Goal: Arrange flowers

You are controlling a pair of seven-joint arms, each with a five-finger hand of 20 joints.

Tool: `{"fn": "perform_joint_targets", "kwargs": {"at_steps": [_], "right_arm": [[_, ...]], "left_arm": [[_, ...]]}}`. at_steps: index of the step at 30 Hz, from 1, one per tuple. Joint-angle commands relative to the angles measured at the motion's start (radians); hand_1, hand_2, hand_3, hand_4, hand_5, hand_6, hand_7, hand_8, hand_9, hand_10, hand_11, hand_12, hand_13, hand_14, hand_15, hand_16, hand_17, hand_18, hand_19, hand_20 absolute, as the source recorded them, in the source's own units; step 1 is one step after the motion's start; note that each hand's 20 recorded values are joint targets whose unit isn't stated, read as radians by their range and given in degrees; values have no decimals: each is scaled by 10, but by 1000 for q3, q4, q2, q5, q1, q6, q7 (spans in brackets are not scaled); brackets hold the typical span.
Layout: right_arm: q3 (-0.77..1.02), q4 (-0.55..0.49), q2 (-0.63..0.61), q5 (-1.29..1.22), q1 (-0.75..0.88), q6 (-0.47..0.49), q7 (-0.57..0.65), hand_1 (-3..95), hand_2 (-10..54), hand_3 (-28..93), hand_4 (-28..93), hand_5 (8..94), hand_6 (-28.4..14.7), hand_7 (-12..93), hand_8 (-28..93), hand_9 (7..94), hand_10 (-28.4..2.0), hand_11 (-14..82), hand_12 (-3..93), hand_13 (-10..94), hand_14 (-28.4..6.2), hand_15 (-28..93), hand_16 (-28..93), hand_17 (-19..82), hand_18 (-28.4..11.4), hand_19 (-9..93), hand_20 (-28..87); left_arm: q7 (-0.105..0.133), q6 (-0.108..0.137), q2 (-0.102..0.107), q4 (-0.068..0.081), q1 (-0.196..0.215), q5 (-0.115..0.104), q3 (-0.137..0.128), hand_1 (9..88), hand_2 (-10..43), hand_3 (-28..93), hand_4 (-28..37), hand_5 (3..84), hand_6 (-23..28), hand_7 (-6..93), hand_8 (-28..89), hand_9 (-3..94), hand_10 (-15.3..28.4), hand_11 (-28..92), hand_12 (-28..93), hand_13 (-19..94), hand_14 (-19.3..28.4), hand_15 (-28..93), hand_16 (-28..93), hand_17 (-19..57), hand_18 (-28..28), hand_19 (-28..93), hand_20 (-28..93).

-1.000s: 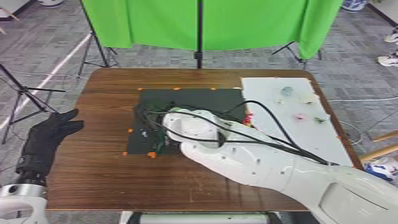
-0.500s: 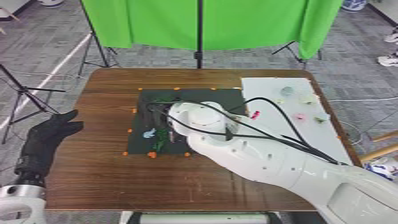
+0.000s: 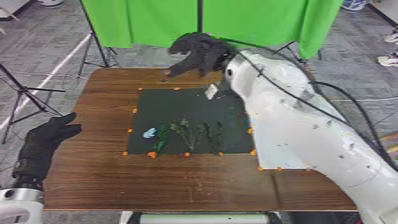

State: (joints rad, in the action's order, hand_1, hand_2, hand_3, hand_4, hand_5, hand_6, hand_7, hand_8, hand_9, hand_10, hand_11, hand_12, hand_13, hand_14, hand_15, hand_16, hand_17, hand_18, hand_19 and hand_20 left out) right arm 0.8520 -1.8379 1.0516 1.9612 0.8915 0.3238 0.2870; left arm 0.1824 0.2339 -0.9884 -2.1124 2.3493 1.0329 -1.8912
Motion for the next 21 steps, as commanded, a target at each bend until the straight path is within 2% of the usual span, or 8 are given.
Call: {"fn": "perform_joint_targets", "kwargs": {"at_steps": [1, 4, 7, 9, 17, 21], "right_arm": [[187, 33, -228, -19, 214, 134, 48, 134, -95, 579, -277, 380, -73, 18, -38, 341, -213, 24, 183, 579, -204, 344, 261, 260, -270, 626, 496], [179, 39, -262, 19, 271, 77, 96, 127, -95, 584, -279, 370, -74, 10, -35, 345, -226, 26, 177, 576, -207, 324, 277, 253, -271, 606, 502], [187, 56, -285, 53, 319, 44, 148, 147, -95, 605, -267, 379, -67, 25, -37, 384, -239, 36, 176, 612, -194, 367, 287, 279, -266, 649, 520], [223, 68, -289, 45, 357, 61, 174, 173, -95, 602, -232, 382, -64, 33, -42, 395, -241, 39, 174, 644, -181, 415, 280, 303, -264, 692, 532], [296, 88, -317, 56, 464, 12, 217, 208, -95, 598, -215, 386, -50, 53, -49, 400, -222, 41, 173, 724, -132, 582, 247, 408, -247, 849, 530], [316, 87, -328, 78, 503, -8, 225, 210, -95, 596, -213, 392, -47, 59, -49, 409, -216, 45, 176, 742, -115, 605, 244, 435, -238, 879, 524]], "left_arm": [[-17, -22, -16, -5, 17, 10, -3, 186, 109, 627, -283, 471, 95, 57, -51, 489, 169, 173, 112, 385, 191, 186, -24, 94, 123, 122, 160], [-23, -27, -18, -5, 18, 10, -3, 188, 107, 626, -283, 472, 95, 57, -51, 489, 168, 173, 112, 385, 191, 185, -24, 94, 123, 122, 160], [-27, -36, -20, -3, 16, 13, -2, 188, 105, 629, -283, 472, 94, 57, -52, 489, 169, 173, 112, 385, 191, 185, -24, 94, 123, 122, 160], [-31, -38, -19, -3, 15, 14, -3, 191, 104, 628, -283, 473, 94, 57, -52, 489, 168, 172, 112, 385, 190, 185, -24, 94, 123, 122, 160], [-38, -48, -17, 1, 9, 14, -2, 193, 99, 631, -283, 473, 94, 57, -52, 488, 168, 172, 112, 386, 190, 185, -24, 93, 123, 122, 160], [-41, -54, -19, 1, 10, 17, 0, 197, 99, 627, -283, 472, 94, 58, -51, 489, 167, 172, 112, 386, 191, 185, -24, 93, 124, 123, 160]]}}
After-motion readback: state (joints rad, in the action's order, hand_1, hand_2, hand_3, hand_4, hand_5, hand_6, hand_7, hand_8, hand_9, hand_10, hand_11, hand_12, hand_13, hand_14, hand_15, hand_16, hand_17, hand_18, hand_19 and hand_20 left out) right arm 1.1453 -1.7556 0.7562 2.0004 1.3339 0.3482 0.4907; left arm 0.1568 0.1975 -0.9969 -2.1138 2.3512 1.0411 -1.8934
